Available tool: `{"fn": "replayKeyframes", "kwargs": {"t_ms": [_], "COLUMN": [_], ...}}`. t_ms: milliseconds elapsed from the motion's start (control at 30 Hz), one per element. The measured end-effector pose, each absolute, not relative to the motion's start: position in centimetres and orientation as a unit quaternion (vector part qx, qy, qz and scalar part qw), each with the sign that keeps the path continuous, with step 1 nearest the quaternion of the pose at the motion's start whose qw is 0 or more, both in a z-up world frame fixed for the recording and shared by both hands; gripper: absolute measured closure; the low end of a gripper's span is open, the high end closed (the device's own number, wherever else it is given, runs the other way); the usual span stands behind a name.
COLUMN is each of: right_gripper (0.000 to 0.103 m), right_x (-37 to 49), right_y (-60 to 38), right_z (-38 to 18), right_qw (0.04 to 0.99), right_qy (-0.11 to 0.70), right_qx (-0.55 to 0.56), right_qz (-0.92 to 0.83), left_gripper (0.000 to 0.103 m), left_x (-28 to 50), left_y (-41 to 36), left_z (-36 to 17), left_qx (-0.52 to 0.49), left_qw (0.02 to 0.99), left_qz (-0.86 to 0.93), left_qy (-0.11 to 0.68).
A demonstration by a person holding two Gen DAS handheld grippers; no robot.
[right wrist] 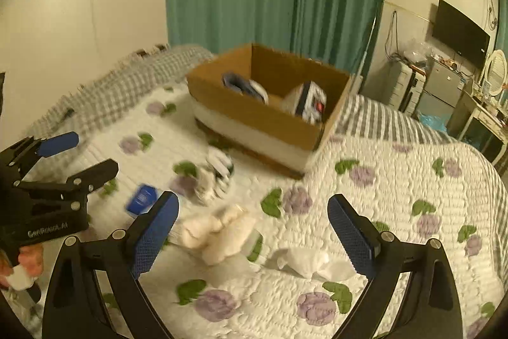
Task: Organize soft objects
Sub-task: 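Grasp the blue Vinda tissue pack with the left gripper, then grasp the cream lace cloth with the right gripper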
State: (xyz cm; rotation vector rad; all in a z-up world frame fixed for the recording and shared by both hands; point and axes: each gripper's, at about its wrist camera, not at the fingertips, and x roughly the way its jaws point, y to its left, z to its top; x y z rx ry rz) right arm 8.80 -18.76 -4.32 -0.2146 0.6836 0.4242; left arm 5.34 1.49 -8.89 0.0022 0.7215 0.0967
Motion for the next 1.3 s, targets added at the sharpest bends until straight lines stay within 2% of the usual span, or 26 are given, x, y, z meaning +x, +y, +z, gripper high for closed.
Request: {"fn": "replayKeyframes", "kwargs": {"t_ms": [133,533,767,1300], "right_gripper": [0.007,0.007,0.008,0.008], "right_x": [10.1,12.0,12.2,11.5], "right_y": [-18.8,-18.3,-17.3,-13.4], "right_z": [-7.1,-9.9,-10.9,-13.7], "right_qw": [0.905,0.894,0.891,0.865], "right_qy": [0.357,0.387,0.392,0.415], "right_qx": [-0.094,-0.079,-0.095,-0.147], "right_qz": [0.211,0.21,0.209,0.242], "left_gripper": [0.016,0.017,0.024,0.024], "left_x": [6.1,9.0,8.5,6.5], "left_y": [0.8,1.0,1.6,6.4], "left_z": [-11.6,-15.6,-14.9,-13.0], "left_qx": [-0.004,-0.004,0.007,-0.023], "left_qw": [0.926,0.907,0.919,0.928], "left_qz": [0.021,-0.017,-0.027,0.031], "left_qy": [0.377,0.421,0.394,0.371]}}
